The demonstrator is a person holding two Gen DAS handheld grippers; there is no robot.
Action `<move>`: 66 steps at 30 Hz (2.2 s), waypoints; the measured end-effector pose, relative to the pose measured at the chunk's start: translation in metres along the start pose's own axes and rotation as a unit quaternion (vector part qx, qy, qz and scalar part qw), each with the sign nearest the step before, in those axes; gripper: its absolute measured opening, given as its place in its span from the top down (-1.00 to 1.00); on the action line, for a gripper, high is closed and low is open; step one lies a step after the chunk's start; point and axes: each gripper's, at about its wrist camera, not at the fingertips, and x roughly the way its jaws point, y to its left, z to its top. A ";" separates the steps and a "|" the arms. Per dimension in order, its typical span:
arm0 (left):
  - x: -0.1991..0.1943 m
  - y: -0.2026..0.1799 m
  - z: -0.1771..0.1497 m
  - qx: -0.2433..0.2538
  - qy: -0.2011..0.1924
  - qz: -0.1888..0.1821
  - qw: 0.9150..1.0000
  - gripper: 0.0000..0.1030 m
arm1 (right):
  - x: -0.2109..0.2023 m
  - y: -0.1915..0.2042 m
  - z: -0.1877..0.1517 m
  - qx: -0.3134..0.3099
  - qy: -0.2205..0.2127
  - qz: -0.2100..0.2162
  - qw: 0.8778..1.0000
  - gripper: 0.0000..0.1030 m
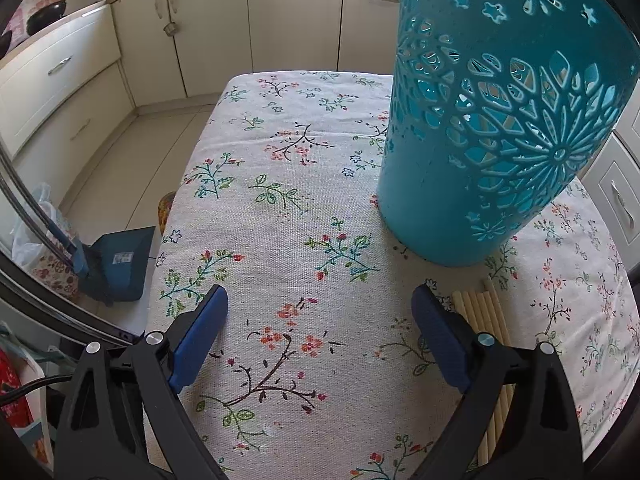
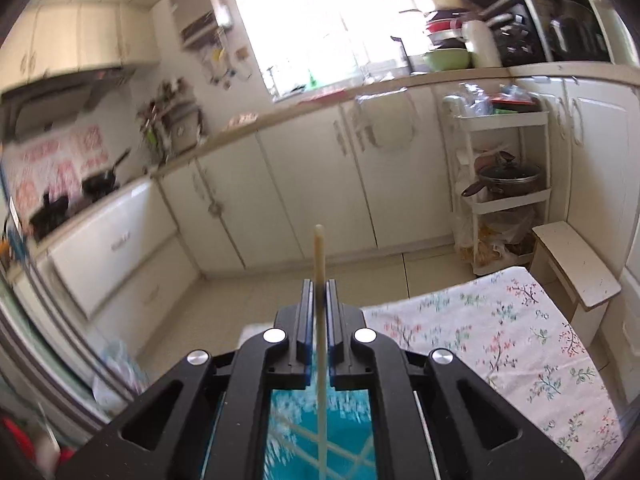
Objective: Organize utensils
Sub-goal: 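Lift the stick with the right gripper and drop it into the bin, then lower the open right gripper around another stick in the bundle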
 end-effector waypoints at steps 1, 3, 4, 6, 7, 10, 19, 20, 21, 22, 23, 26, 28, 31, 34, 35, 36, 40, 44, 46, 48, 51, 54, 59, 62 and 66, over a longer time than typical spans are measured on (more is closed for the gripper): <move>0.000 0.000 0.000 0.000 0.001 0.000 1.000 -0.74 | -0.005 0.002 -0.006 -0.015 0.001 0.001 1.000 0.76; 0.000 0.000 0.000 -0.001 0.001 0.000 1.000 -0.74 | -0.012 0.003 -0.011 -0.027 0.002 0.003 1.000 0.74; 0.001 0.001 0.000 -0.002 0.001 0.001 1.000 -0.74 | -0.021 0.001 -0.014 -0.030 0.001 0.006 1.000 0.71; 0.001 0.001 0.001 -0.003 0.002 0.002 1.000 -0.73 | -0.034 -0.001 -0.017 -0.031 -0.005 0.008 0.999 0.65; 0.002 0.001 0.001 -0.004 0.003 0.002 1.000 -0.74 | -0.043 -0.003 -0.019 -0.034 -0.009 0.008 0.999 0.63; 0.003 0.001 0.001 -0.003 0.003 0.004 1.000 -0.74 | -0.081 -0.012 -0.032 -0.040 -0.027 0.002 0.999 0.58; 0.004 -0.001 -0.001 -0.002 0.004 0.010 1.000 -0.74 | -0.081 -0.045 -0.142 -0.035 0.130 -0.032 0.990 0.61; 0.004 -0.001 -0.001 -0.003 0.004 0.010 1.000 -0.74 | -0.078 -0.046 -0.149 -0.032 0.140 -0.030 0.989 0.62; 0.003 -0.001 -0.001 -0.004 0.003 0.011 1.000 -0.74 | -0.075 -0.046 -0.157 -0.030 0.153 -0.028 0.987 0.62; 0.003 0.000 -0.001 -0.006 0.003 0.012 1.000 -0.74 | -0.070 -0.046 -0.161 -0.029 0.165 -0.025 0.986 0.62; 0.004 0.000 -0.001 -0.007 0.004 0.012 1.000 -0.74 | -0.066 -0.045 -0.165 -0.029 0.176 -0.020 0.984 0.62; 0.004 0.001 0.000 -0.008 0.004 0.014 1.000 -0.75 | -0.058 -0.040 -0.170 -0.039 0.186 -0.014 0.982 0.62; 0.004 0.001 -0.001 -0.008 0.004 0.013 1.000 -0.75 | -0.054 -0.040 -0.173 -0.037 0.190 -0.015 0.981 0.62; 0.004 0.001 -0.001 -0.009 0.003 0.012 1.000 -0.76 | -0.055 -0.041 -0.178 -0.032 0.195 -0.021 0.980 0.62; 0.005 0.001 0.000 -0.011 0.003 0.010 1.000 -0.76 | -0.055 -0.048 -0.181 -0.027 0.198 -0.023 0.980 0.62; 0.005 0.002 0.000 -0.011 0.003 0.010 1.000 -0.76 | -0.054 -0.048 -0.181 -0.027 0.199 -0.022 0.979 0.62; 0.004 0.002 0.000 -0.011 0.002 0.009 1.000 -0.76 | -0.054 -0.048 -0.182 -0.028 0.199 -0.021 0.979 0.62; 0.004 0.002 0.000 -0.011 0.002 0.008 1.000 -0.77 | -0.053 -0.044 -0.184 -0.033 0.204 -0.016 0.978 0.60; 0.005 0.002 0.000 -0.011 0.003 0.009 1.000 -0.77 | -0.049 -0.041 -0.185 -0.037 0.209 -0.010 0.977 0.60; 0.005 0.001 0.000 -0.010 0.003 0.009 1.000 -0.78 | -0.047 -0.039 -0.185 -0.039 0.212 -0.009 0.977 0.60; 0.004 0.001 -0.001 -0.011 0.003 0.009 1.000 -0.78 | -0.045 -0.038 -0.187 -0.041 0.215 -0.007 0.976 0.60; 0.004 0.001 -0.001 -0.011 0.003 0.009 1.000 -0.78 | -0.043 -0.036 -0.188 -0.047 0.218 -0.009 0.975 0.60; 0.004 0.001 -0.001 -0.011 0.003 0.009 1.000 -0.78 | -0.044 -0.036 -0.188 -0.048 0.219 -0.010 0.974 0.60; 0.005 0.001 -0.001 -0.011 0.002 0.009 1.000 -0.78 | -0.044 -0.036 -0.187 -0.047 0.219 -0.012 0.974 0.60; 0.005 0.001 -0.001 -0.011 0.003 0.009 1.000 -0.78 | -0.045 -0.036 -0.187 -0.044 0.219 -0.010 0.975 0.60; 0.005 0.001 -0.001 -0.011 0.003 0.009 1.000 -0.78 | -0.045 -0.032 -0.185 -0.042 0.214 -0.002 0.976 0.60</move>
